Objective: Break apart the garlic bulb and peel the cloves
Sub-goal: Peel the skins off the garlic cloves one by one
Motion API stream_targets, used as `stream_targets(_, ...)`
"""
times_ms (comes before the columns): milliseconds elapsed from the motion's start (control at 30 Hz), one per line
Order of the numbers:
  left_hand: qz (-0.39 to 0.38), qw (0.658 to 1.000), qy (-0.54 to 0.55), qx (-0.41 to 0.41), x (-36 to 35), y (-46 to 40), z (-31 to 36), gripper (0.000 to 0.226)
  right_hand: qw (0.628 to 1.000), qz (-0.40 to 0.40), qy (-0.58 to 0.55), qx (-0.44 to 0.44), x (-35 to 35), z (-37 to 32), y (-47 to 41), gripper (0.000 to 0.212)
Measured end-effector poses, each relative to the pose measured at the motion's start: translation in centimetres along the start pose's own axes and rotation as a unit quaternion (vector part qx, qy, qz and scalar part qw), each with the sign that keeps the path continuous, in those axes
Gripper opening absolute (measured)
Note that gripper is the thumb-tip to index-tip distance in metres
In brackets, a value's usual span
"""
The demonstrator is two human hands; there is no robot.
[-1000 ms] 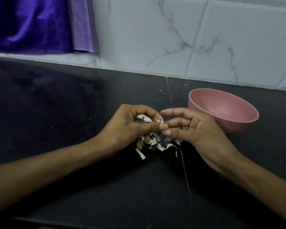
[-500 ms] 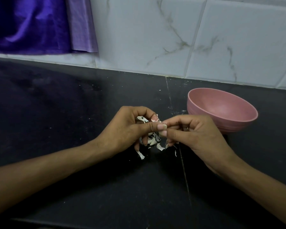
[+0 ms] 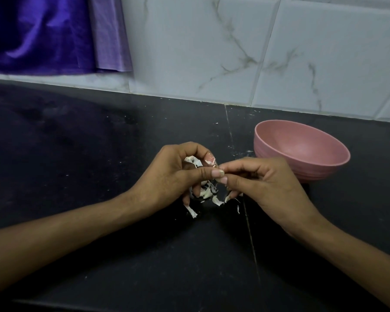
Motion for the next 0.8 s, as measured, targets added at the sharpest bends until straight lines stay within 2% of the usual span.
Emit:
stream_targets(167, -0.012, 0.999, -0.028, -0.034, 0.1, 0.2, 0.3, 0.025, 1.0, -0.006, 0.004, -0.009, -0.1, -0.2, 0.1, 0.014)
stream_targets(333, -0.018, 0.992, -0.074, -0.105, 0.3, 0.2, 0.8, 0.009, 0.987, -0.073, -0.119, -0.08, -0.1, -0.5, 0.2, 0.021)
stream_targets(500, -0.056, 0.984, -0.087, -0.147, 0.3, 0.4, 1.3, 0.009, 0.974, -0.146, -0.121, -0.124, 0.3, -0.5, 0.0, 0.024)
stream_targets(600, -0.069, 0.977, -0.092, -0.177, 0.1, 0.5, 1.8, 0.01, 0.967, -0.178, -0.129, -0.128, 0.5, -0.7, 0.0, 0.019)
stream_targets(800, -0.095, 0.926, -0.222, -0.29, 0.1, 0.9, 2.1, 0.012, 0.946, -0.217, -0.175, -0.163, 0.3, -0.4, 0.0, 0.016)
Point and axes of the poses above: each hand's wrist, its own y-axis away from the middle knuckle, its own x-axis out of the back of the hand, z = x × y, the point moved 2 cm from there along -y, towards the middle knuckle, and after that the axes turned 14 degrees about -x, right-handed, at the moved point
